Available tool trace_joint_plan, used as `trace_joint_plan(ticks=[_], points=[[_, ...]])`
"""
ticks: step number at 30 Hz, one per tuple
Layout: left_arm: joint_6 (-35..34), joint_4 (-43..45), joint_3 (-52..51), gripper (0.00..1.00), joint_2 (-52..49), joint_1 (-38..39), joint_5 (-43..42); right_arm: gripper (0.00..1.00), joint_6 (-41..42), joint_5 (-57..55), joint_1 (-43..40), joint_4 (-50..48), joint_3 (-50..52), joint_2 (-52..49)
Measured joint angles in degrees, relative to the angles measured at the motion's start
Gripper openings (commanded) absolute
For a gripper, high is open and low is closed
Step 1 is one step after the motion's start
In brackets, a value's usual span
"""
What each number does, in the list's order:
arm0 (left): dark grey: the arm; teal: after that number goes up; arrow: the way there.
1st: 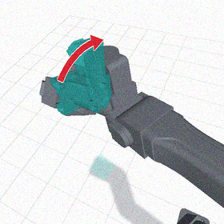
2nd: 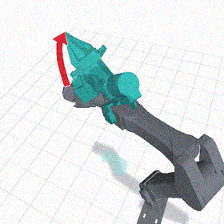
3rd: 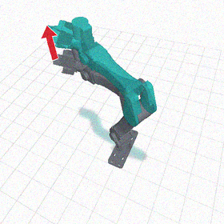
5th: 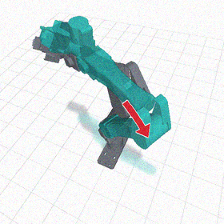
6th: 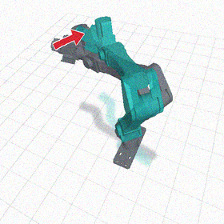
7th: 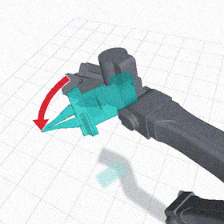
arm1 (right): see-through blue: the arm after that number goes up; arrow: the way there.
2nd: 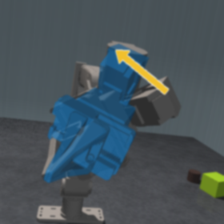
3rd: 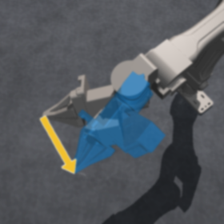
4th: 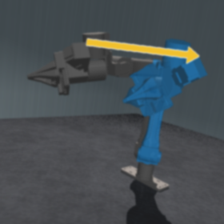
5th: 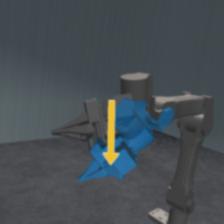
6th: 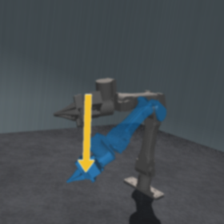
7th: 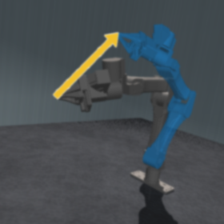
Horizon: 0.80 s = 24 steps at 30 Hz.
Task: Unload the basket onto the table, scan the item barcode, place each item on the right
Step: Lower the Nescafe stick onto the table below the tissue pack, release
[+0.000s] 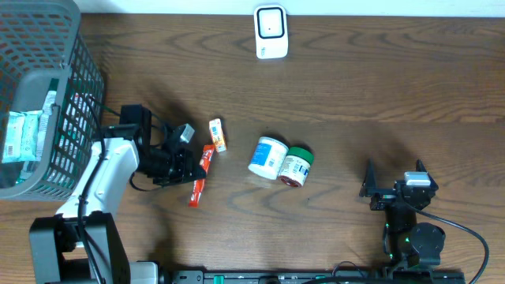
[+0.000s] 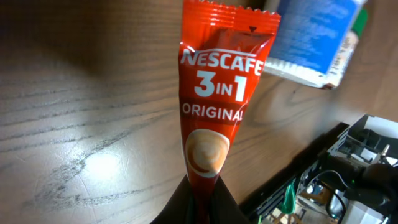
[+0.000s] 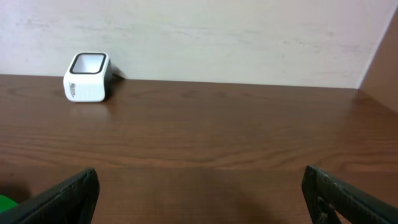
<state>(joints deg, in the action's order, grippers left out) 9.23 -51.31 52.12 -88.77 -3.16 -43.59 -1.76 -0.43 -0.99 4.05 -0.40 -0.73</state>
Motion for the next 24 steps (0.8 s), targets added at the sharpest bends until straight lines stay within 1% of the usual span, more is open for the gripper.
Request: trace_joint_plan(ticks=[9, 20, 24], points=[[-0.4, 4.1, -1.9, 0.08, 0.0, 0.0, 0.0, 0.99, 0.0, 0.0, 0.0, 0.0, 0.0, 0.0], [-0.5, 4.9, -1.9, 0.08, 0.0, 0.0, 0.0, 0.99, 0.0, 0.0, 0.0, 0.0, 0.0, 0.0], [-2.0, 7.0, -3.0, 0.08, 0.0, 0.0, 0.0, 0.99, 0.0, 0.0, 0.0, 0.0, 0.0, 0.0]])
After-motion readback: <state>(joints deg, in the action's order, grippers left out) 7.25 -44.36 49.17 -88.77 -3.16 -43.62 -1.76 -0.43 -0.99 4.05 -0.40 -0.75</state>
